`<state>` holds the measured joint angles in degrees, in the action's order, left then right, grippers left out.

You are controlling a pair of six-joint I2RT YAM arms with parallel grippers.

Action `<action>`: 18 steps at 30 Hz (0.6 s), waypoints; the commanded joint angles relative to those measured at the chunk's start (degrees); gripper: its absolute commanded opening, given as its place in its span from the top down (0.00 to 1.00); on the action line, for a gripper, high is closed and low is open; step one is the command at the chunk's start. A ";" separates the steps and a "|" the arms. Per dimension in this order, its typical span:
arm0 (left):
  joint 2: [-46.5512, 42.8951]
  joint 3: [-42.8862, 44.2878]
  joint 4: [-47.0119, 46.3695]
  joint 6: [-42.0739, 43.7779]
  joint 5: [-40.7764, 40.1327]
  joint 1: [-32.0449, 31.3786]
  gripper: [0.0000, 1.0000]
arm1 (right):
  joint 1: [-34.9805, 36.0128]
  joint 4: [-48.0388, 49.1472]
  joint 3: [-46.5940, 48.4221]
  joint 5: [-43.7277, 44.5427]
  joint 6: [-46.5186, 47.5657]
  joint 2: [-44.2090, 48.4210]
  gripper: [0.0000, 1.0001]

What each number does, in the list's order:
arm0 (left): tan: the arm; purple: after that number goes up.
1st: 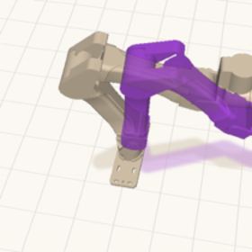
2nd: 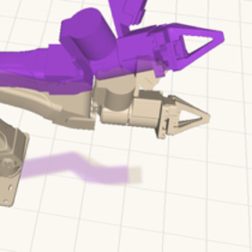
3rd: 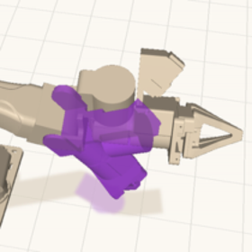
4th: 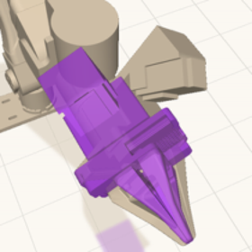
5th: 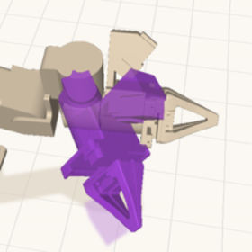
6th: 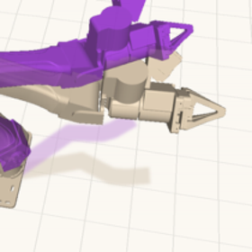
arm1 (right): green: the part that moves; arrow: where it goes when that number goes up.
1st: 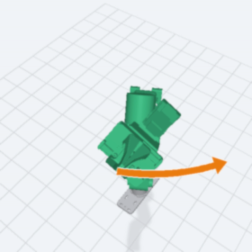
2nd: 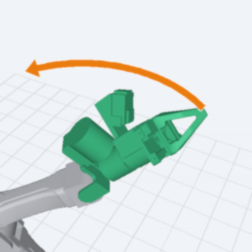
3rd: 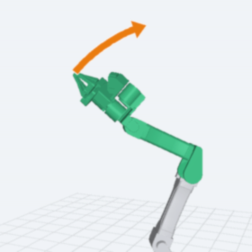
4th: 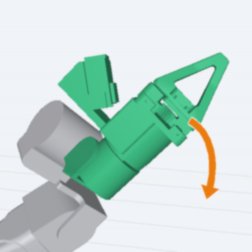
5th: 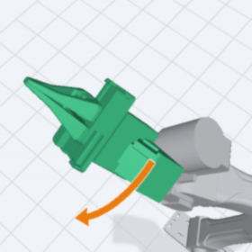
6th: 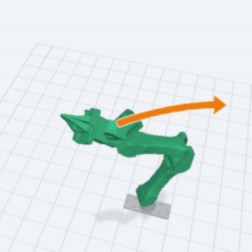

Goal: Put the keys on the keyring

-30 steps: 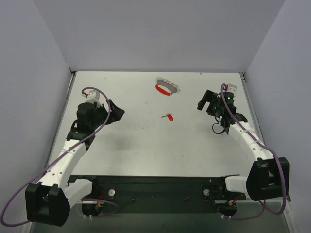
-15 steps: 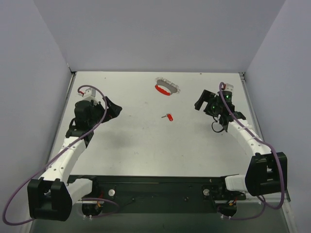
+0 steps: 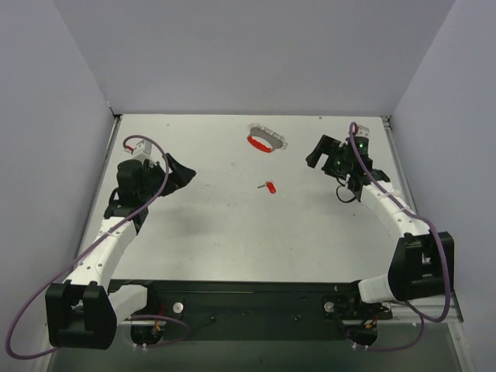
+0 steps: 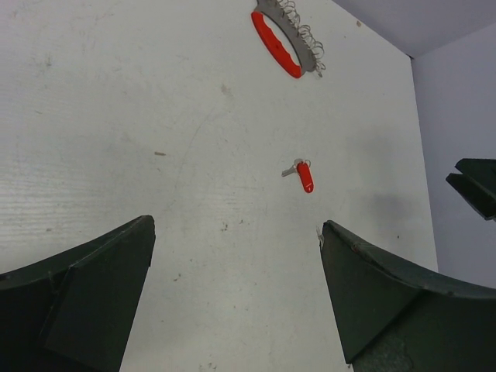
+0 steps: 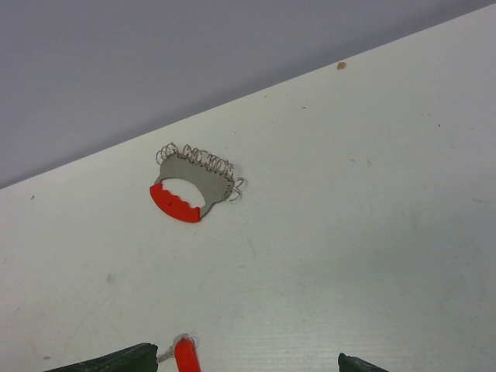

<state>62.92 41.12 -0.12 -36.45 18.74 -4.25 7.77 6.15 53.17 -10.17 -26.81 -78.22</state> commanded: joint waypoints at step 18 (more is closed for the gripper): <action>2.74 14.33 17.07 9.64 -2.13 -4.09 0.02 | 3.74 -5.98 34.63 -5.91 -1.84 -33.93 0.07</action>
<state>65.60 51.18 13.78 -29.43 17.63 -6.50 10.09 3.14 80.90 -16.16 -28.27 -109.78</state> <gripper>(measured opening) 0.975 0.926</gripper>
